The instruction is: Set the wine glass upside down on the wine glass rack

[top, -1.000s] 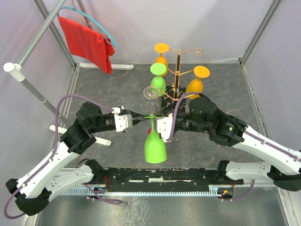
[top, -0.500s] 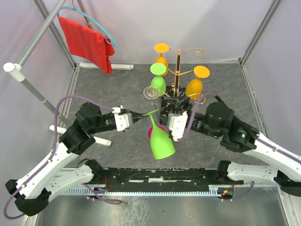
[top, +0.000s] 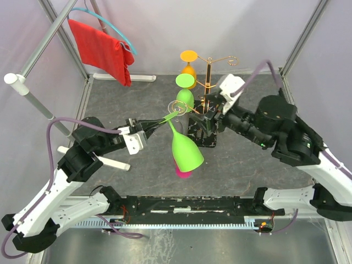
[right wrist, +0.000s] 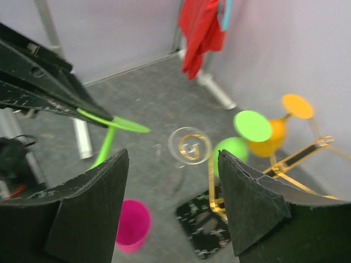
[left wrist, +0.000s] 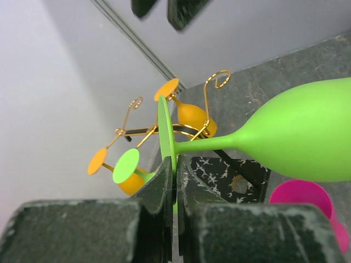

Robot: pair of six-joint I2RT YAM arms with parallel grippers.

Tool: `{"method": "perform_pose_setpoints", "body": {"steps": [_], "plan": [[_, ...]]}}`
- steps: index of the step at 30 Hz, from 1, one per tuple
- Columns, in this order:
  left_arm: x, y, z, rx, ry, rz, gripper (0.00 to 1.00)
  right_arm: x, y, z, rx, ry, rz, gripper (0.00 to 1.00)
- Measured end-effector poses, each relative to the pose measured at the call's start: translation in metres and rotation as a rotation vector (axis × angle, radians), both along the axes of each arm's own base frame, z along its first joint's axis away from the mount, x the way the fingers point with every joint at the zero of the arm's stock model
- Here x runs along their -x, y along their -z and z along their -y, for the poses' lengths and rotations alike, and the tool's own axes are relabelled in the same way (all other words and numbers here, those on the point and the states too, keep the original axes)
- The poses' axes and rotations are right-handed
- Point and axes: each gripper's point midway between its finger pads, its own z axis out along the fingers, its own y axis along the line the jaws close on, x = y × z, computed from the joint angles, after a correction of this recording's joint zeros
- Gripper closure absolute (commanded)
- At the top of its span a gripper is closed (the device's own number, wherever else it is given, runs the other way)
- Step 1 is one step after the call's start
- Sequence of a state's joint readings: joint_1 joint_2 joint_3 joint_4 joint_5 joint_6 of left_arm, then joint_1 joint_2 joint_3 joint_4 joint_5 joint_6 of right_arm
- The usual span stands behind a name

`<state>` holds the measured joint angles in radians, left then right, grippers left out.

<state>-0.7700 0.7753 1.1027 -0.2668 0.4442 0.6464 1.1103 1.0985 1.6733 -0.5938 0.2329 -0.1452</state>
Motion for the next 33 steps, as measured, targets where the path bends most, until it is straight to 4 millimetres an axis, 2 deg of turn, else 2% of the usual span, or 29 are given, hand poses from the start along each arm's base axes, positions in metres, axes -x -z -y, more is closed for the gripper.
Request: {"method": "perform_pose_setpoints", "body": {"steps": [7,11,17,25,33], "plan": [[-0.006,-0.009,-0.001,-0.02,-0.022,0.085,0.97,0.017,0.051,-0.049,0.042,-0.121,-0.314,0.31],[-0.013,-0.006,0.001,-0.041,-0.036,0.105,0.97,0.025,0.073,-0.064,0.08,-0.163,-0.424,0.32],[-0.018,-0.005,0.002,-0.05,-0.05,0.114,0.97,0.03,0.075,-0.067,0.072,-0.18,-0.452,0.33],[-0.014,-0.016,-0.002,-0.019,-0.051,0.143,0.97,0.021,0.09,-0.068,0.089,-0.142,-0.438,0.34],[-0.013,-0.02,-0.002,-0.007,-0.049,0.155,0.97,0.013,0.094,-0.076,0.073,-0.14,-0.388,0.41]]}}
